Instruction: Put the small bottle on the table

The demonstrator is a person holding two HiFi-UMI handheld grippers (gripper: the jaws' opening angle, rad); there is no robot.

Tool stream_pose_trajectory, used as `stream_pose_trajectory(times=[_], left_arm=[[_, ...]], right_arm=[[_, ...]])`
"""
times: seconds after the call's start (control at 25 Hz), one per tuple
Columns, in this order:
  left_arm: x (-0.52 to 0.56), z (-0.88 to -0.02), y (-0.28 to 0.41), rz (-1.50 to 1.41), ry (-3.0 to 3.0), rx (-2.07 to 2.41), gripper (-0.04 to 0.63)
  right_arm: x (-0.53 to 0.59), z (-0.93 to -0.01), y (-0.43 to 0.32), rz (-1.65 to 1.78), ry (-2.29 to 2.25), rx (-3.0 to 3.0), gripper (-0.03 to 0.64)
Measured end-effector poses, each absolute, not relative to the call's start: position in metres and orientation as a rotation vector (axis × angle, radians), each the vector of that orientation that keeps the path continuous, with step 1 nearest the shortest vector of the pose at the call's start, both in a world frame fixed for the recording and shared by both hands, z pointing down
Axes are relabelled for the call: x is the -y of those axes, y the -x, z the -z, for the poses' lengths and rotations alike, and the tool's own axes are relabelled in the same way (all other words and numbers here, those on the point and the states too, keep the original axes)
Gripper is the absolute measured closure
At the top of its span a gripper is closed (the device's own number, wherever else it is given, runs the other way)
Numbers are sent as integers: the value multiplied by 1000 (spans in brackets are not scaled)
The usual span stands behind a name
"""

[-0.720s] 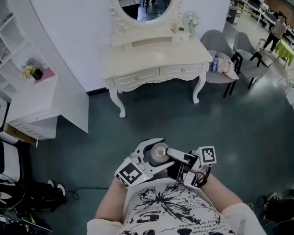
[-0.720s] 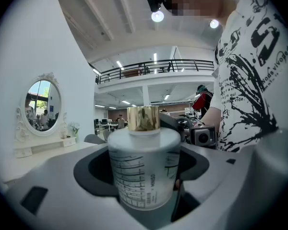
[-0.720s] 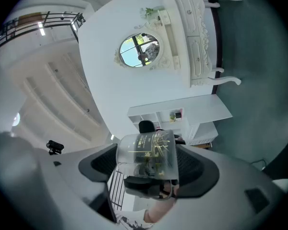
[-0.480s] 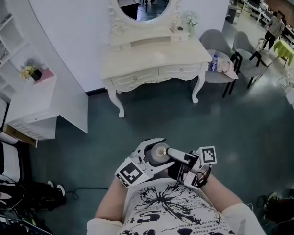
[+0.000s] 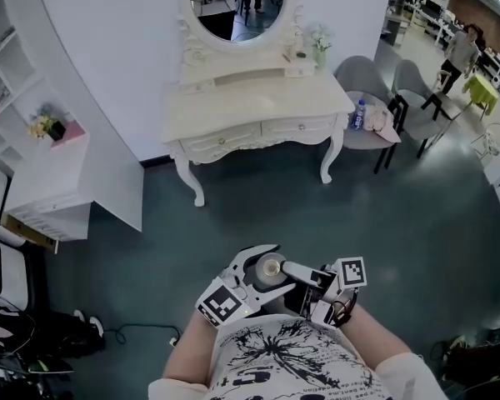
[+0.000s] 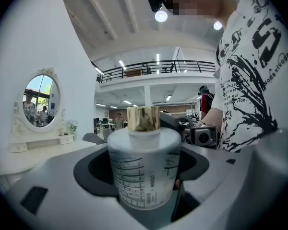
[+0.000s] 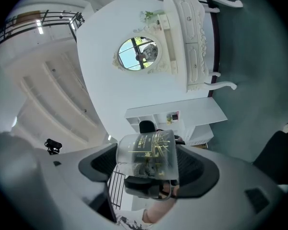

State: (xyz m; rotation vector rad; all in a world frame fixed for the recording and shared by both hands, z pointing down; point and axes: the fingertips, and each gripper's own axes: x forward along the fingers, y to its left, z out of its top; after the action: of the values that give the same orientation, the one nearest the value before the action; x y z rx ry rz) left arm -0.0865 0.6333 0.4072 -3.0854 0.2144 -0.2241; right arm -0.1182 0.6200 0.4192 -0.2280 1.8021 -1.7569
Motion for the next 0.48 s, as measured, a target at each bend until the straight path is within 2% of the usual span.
stream_pose_trajectory(times=[0.48], left_arm=[[-546, -416, 62, 234, 3118, -186, 245]], right_arm=[[-532, -429, 93, 1780, 248, -1765, 232]])
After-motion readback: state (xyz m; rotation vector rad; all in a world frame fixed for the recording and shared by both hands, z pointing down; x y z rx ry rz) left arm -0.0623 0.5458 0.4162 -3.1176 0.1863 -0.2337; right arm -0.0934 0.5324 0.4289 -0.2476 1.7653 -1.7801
